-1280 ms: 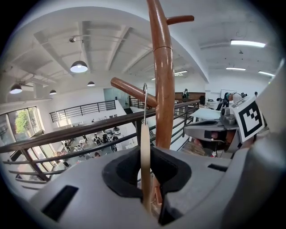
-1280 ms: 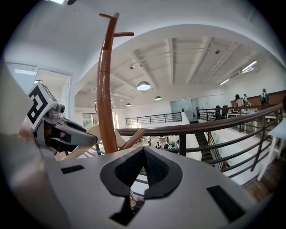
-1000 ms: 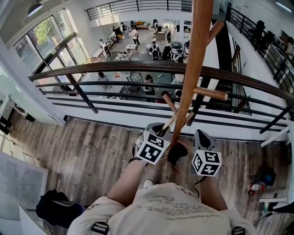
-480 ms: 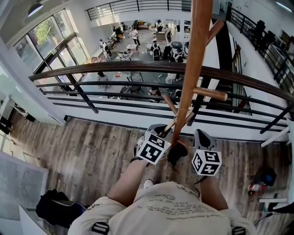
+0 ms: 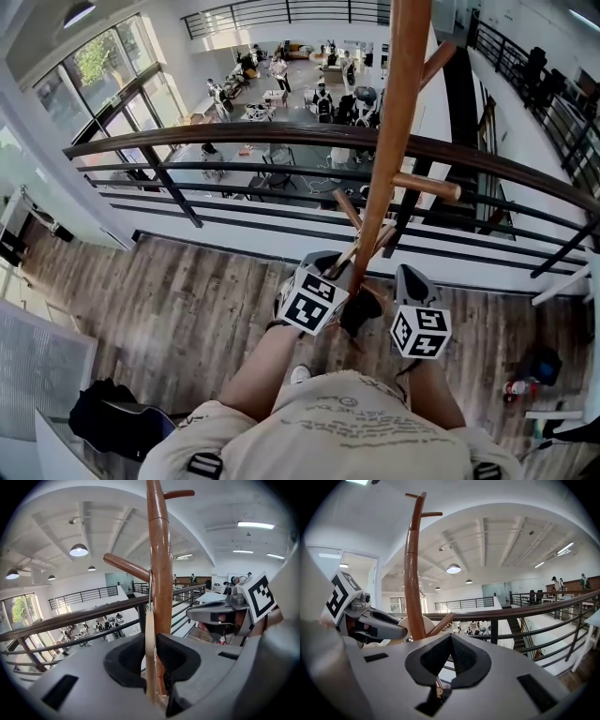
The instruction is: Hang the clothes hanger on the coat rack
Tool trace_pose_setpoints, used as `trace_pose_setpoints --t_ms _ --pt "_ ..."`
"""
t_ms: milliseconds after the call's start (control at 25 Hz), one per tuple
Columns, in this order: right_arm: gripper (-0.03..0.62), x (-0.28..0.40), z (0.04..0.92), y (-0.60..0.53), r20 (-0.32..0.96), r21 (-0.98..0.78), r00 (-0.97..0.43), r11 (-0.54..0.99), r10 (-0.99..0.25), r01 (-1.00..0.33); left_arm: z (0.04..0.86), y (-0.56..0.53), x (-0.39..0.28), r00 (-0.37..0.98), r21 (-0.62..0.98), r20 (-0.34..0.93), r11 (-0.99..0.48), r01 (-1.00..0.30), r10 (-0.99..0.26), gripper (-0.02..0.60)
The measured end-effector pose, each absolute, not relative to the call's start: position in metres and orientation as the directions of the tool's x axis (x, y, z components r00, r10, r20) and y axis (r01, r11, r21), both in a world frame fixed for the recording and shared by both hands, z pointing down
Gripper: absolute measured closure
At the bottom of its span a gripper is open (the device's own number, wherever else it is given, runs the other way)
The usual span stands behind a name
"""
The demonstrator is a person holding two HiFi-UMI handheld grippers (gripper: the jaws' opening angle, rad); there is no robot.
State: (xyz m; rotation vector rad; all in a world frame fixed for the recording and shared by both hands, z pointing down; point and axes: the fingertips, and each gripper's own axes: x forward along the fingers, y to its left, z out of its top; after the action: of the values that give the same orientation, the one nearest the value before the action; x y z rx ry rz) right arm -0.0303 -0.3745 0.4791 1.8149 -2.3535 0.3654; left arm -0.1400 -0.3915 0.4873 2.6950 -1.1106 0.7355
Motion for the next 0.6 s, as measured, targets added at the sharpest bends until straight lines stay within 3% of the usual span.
trace_pose_setpoints --t_ms 400,600 --pt "0.592 -0.041 0.476 -0.372 0.256 -0.113 -0.307 0.287 -0.917 -0.951 0.454 -0.384 -0.156 0.593 -0.052 0.391 -0.660 -0.749 -0.704 0.515" --pt "0.592 -0.051 0.469 -0.373 0.220 -0.116 -0.349 0.331 -0.911 -0.936 0.440 -0.383 -0.178 0.544 -0.050 0.313 -0.585 -0.809 -0.779 0.576"
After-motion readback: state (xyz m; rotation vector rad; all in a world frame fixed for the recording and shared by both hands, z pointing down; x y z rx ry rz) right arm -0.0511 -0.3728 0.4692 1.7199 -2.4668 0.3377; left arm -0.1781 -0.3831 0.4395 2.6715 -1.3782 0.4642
